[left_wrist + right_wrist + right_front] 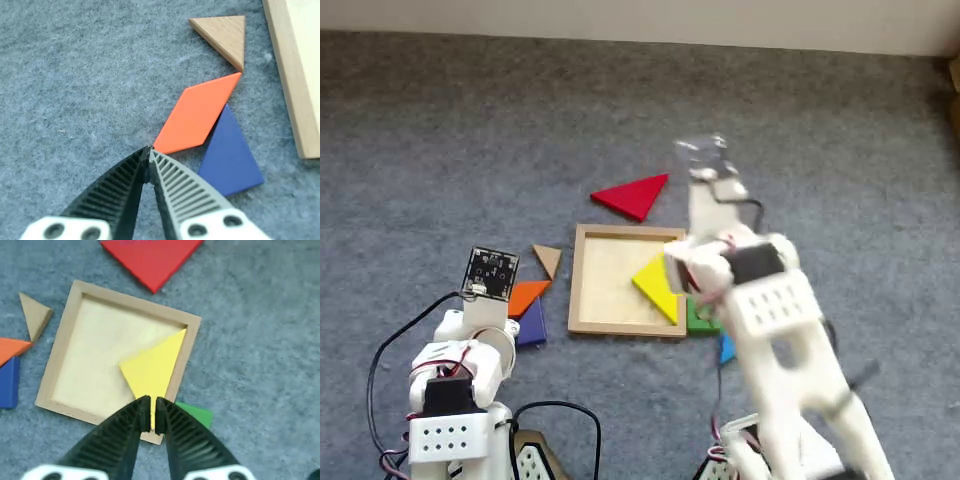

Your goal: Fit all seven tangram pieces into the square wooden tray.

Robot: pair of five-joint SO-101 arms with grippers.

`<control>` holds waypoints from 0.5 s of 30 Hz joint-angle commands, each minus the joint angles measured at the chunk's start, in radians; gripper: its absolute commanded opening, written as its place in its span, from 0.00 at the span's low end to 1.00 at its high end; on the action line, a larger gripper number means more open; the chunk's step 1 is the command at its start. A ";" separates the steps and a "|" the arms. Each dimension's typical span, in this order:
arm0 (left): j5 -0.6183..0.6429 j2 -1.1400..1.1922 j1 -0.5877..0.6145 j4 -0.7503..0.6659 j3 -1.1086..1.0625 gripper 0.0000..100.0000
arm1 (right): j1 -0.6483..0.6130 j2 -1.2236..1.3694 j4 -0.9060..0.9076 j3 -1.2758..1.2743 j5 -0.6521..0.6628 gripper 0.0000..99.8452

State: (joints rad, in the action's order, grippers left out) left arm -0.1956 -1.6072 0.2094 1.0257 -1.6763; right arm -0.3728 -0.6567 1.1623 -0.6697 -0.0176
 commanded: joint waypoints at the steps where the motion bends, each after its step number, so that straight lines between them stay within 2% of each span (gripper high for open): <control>1: -0.008 -0.012 0.013 0.005 -0.028 0.01 | 0.076 -0.262 0.002 -0.111 0.011 0.03; 8: -0.008 -0.012 0.013 0.005 -0.028 0.01 | 0.148 -0.668 0.002 -0.361 0.012 0.03; 15: -0.008 -0.012 0.013 0.005 -0.028 0.01 | 0.151 -1.035 0.001 -0.605 0.012 0.03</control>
State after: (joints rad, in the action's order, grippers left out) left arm -0.1956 -1.6072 0.2094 1.0257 -1.6763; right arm -0.2363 -1.5512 1.1623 -1.2236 -0.0176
